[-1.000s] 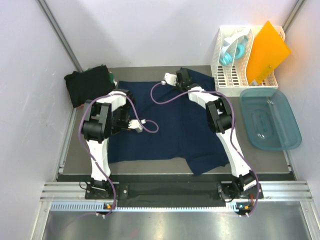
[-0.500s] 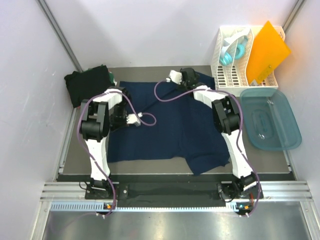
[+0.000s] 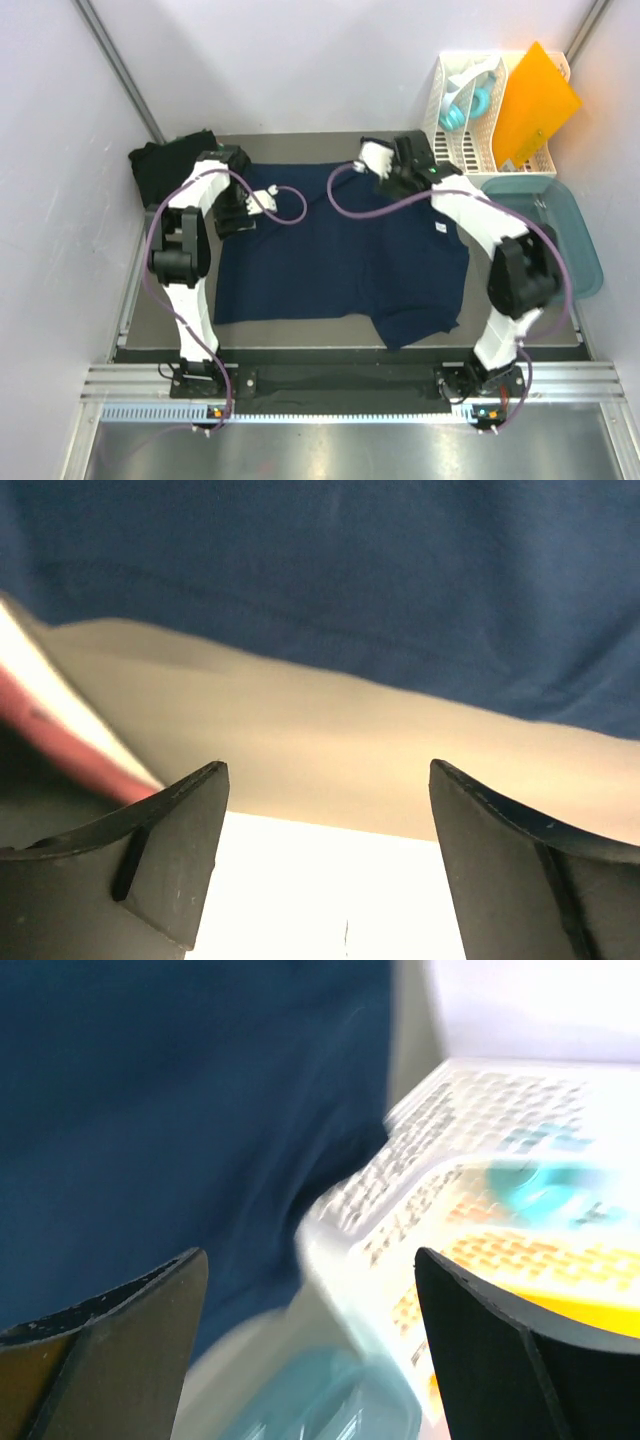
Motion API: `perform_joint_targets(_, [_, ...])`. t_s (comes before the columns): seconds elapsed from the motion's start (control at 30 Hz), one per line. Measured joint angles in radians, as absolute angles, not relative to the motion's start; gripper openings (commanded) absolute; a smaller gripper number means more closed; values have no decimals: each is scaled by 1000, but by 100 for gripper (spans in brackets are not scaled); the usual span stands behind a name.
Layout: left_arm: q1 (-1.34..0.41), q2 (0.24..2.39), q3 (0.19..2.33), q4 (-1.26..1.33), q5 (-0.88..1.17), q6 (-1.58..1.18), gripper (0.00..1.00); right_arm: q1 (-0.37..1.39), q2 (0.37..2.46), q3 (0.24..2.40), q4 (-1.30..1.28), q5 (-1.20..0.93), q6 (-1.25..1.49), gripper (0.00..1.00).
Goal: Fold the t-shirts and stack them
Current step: Flatten out the tshirt
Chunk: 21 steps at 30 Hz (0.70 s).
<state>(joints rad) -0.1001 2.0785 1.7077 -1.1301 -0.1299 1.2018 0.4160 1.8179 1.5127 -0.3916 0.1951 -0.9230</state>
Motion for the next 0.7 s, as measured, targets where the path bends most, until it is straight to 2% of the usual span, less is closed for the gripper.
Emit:
perform_joint_targets(0.03, [-102,2057,1695,-1126,-126,1208,86,416,1770,1473,-428,180,-931,79])
perform_joint_targets(0.1, [-107,2011,1654,-1119,-124,1224,85,414,1682,1383,-487,147,-946,53])
perform_joint_targets(0.13, [-112,1980,1617,-1111,-125,1232,78,413,1642,1328,-522,127,-955,35])
perform_joint_targets(0.17, [-118,1950,1578,-1109,-125,1239,65,411,1609,1272,-553,104,-957,2])
perform_joint_targets(0.2, [-122,1934,1555,-1110,-125,1243,48,411,1593,1235,-584,93,-965,0])
perform_joint_targets(0.23, [-129,1919,1526,-1104,-125,1252,21,411,1583,1192,-614,75,-965,0])
perform_joint_targets(0.27, [-133,1916,1515,-1104,-124,1249,3,411,1583,1157,-641,59,-956,0])
perform_joint_targets(0.3, [-135,1917,1508,-1098,-123,1246,0,410,1590,1129,-665,45,-950,0])
perform_joint_targets(0.7, [-142,2053,1639,-963,-150,1191,0,410,1639,1021,-731,-59,-905,0])
